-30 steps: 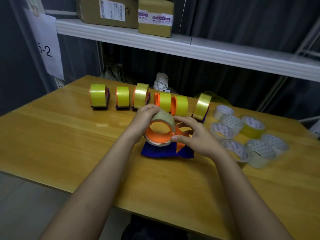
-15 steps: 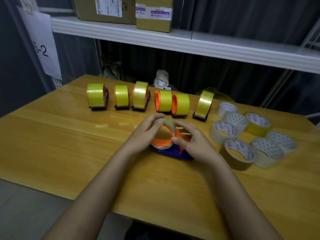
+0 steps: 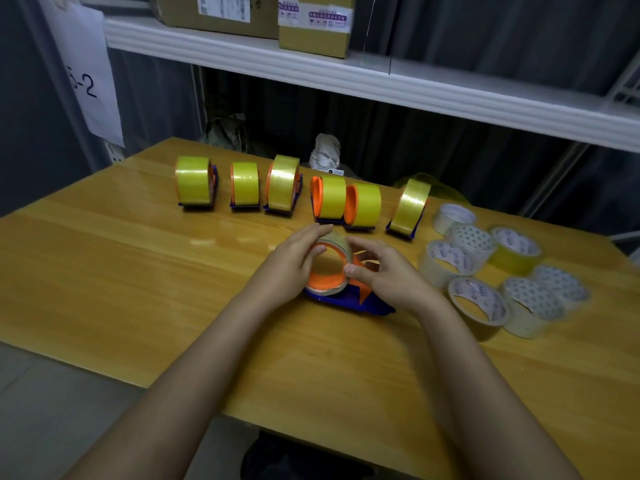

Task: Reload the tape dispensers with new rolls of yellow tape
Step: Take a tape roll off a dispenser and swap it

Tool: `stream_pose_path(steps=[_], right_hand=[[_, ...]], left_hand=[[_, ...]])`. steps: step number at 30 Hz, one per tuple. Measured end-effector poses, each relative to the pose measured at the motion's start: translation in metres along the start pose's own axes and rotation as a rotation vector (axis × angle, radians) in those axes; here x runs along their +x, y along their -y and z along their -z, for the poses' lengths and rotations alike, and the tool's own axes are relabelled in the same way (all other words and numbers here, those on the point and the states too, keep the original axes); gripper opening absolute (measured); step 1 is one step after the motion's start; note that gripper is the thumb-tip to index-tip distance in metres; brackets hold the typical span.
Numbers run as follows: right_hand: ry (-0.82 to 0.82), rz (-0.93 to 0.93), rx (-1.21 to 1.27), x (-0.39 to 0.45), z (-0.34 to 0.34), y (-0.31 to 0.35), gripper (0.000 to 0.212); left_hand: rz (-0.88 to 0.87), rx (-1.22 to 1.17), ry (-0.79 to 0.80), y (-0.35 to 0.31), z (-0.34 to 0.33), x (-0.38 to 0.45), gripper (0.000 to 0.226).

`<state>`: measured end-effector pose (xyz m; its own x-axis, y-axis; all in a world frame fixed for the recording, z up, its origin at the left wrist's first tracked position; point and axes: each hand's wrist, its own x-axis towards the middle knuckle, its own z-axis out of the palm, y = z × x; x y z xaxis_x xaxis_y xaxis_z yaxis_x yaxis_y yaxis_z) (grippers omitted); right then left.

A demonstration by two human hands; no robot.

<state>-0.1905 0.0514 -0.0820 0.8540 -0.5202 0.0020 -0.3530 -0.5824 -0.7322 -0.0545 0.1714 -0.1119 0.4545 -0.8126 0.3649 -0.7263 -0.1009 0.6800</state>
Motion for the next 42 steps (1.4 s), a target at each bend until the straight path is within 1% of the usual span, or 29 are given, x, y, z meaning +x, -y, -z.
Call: stream_pose_path(steps=[5, 13, 25, 30, 33, 37, 40, 42], right_hand=[[0.024, -0.013, -0.116, 0.003, 0.003, 0.009, 0.059], [-0.047, -0.026, -0.191, 0.002, -0.007, 0.018, 0.053], [-0.158, -0.015, -0.145, -0.005, -0.014, 0.017, 0.052], [-0.207, 0.003, -0.115, -0.007, -0.016, 0.016, 0.045], [-0.215, -0.007, -0.089, -0.009, -0.018, 0.016, 0.043], [-0.186, -0.041, -0.121, -0.007, -0.019, 0.02, 0.044], [-0.168, -0.059, -0.124, -0.008, -0.02, 0.021, 0.042], [-0.17, -0.067, -0.127, -0.008, -0.02, 0.021, 0.043]], left_hand=[[-0.051, 0.071, -0.051, -0.002, -0.002, -0.002, 0.043], [-0.101, 0.153, -0.104, 0.0, -0.004, -0.006, 0.041], [-0.052, 0.113, -0.226, -0.003, -0.014, -0.009, 0.038], [-0.025, 0.118, -0.252, -0.002, -0.017, -0.009, 0.037], [-0.043, 0.107, -0.25, -0.003, -0.015, -0.009, 0.036], [-0.049, 0.116, -0.241, -0.004, -0.013, -0.009, 0.036], [-0.022, 0.085, -0.162, -0.004, -0.009, -0.008, 0.038], [0.046, 0.039, -0.088, -0.006, -0.005, -0.006, 0.043]])
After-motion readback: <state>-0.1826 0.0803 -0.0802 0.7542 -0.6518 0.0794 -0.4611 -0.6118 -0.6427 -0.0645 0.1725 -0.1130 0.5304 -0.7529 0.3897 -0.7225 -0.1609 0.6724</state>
